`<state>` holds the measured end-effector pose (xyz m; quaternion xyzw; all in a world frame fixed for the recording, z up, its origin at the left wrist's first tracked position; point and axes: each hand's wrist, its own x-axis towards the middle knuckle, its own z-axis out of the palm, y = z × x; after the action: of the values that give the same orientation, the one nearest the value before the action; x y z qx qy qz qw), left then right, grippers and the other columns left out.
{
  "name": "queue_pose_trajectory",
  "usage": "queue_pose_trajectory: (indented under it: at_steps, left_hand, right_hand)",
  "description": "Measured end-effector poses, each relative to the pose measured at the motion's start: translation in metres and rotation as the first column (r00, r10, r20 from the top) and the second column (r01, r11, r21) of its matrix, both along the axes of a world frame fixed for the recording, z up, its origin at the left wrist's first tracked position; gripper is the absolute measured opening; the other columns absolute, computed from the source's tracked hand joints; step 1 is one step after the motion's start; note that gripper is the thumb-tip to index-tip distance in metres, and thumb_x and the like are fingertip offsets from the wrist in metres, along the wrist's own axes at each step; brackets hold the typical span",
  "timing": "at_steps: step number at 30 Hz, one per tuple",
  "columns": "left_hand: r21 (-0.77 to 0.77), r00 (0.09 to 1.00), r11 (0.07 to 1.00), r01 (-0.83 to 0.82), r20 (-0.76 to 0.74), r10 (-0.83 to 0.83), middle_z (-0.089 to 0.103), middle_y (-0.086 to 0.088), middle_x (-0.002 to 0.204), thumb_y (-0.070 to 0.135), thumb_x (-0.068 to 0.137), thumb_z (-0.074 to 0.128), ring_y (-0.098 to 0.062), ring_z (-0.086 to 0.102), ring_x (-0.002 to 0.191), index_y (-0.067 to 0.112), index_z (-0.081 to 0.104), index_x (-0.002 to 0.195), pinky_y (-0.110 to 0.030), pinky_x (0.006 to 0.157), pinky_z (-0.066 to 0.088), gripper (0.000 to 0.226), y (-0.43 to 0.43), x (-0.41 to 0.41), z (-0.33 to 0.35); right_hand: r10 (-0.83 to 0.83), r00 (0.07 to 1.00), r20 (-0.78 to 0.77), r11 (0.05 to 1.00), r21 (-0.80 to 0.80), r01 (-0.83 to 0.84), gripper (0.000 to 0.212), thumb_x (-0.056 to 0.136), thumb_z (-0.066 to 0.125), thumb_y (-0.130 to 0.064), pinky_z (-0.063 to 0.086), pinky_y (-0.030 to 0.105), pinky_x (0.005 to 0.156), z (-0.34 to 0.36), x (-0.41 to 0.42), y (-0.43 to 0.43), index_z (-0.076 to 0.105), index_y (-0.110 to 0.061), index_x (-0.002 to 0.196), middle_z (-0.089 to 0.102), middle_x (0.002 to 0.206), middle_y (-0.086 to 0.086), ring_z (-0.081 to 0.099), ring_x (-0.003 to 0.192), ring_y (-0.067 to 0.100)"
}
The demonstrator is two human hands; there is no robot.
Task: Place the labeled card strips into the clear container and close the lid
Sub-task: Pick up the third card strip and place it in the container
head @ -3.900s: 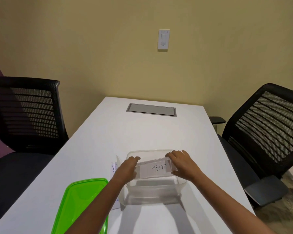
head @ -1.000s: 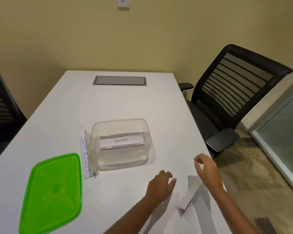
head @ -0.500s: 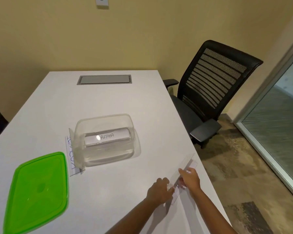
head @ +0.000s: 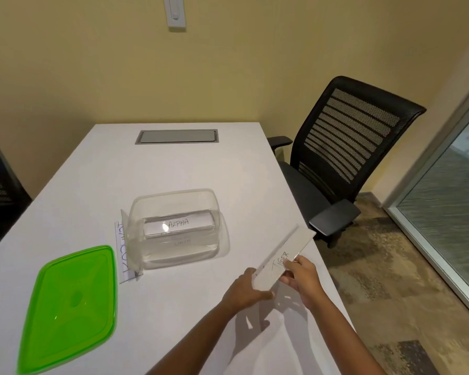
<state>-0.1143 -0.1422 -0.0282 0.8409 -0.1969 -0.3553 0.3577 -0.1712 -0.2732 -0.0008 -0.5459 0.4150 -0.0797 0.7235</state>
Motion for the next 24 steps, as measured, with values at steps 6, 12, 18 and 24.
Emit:
queue_pose_trajectory:
  at_steps: [6,12,18,24]
  left_hand:
    - [-0.058,0.998,0.998,-0.018,0.058,0.021,0.054,-0.009,0.131,0.027,0.076,0.074,-0.025,0.053,0.119,0.008,0.042,0.13,-0.036,0.097,0.048,0.066,0.016,0.026,0.015]
    - [-0.156,1.0,0.988,0.0,0.02,0.003,0.056,-0.003,0.108,0.019,0.075,0.075,-0.017,0.055,0.09,0.017,0.045,0.109,-0.022,0.069,0.048,0.045,0.04,0.047,0.029]
    - [-0.156,0.998,0.986,0.063,0.038,-0.058,0.055,-0.002,0.108,0.017,0.074,0.075,-0.02,0.055,0.095,0.009,0.047,0.117,-0.031,0.078,0.048,0.053,0.069,0.072,0.046]
    - [-0.173,0.995,0.98,0.103,0.016,-0.102,0.055,0.008,0.095,0.026,0.066,0.074,-0.006,0.051,0.081,0.023,0.05,0.106,-0.016,0.065,0.041,0.047,0.09,0.089,0.059]
  right_hand:
    - [0.135,0.988,0.075,0.991,-0.023,-0.133,0.015,0.097,0.044,-0.007,0.06,0.02,0.062,0.021,0.009,0.001,0.054,-0.002,0.107,0.064,0.11,0.016,0.063,0.097,0.029]
    - [0.025,0.998,0.06,0.94,-0.342,-0.003,0.037,0.094,0.053,-0.016,0.05,0.039,0.089,0.033,0.025,-0.008,0.041,-0.004,0.127,0.051,0.126,0.019,0.057,0.103,0.029]
    - [0.086,0.993,0.082,0.921,-0.386,-0.048,0.046,0.091,0.059,-0.02,0.046,0.038,0.091,0.042,0.035,-0.03,0.043,-0.01,0.133,0.046,0.137,0.016,0.05,0.11,0.023]
    - [0.396,0.916,-0.057,0.886,-0.239,-0.398,0.047,0.088,0.062,-0.033,0.044,0.041,0.098,0.044,0.043,-0.034,0.047,-0.014,0.128,0.056,0.125,0.003,0.056,0.109,0.025]
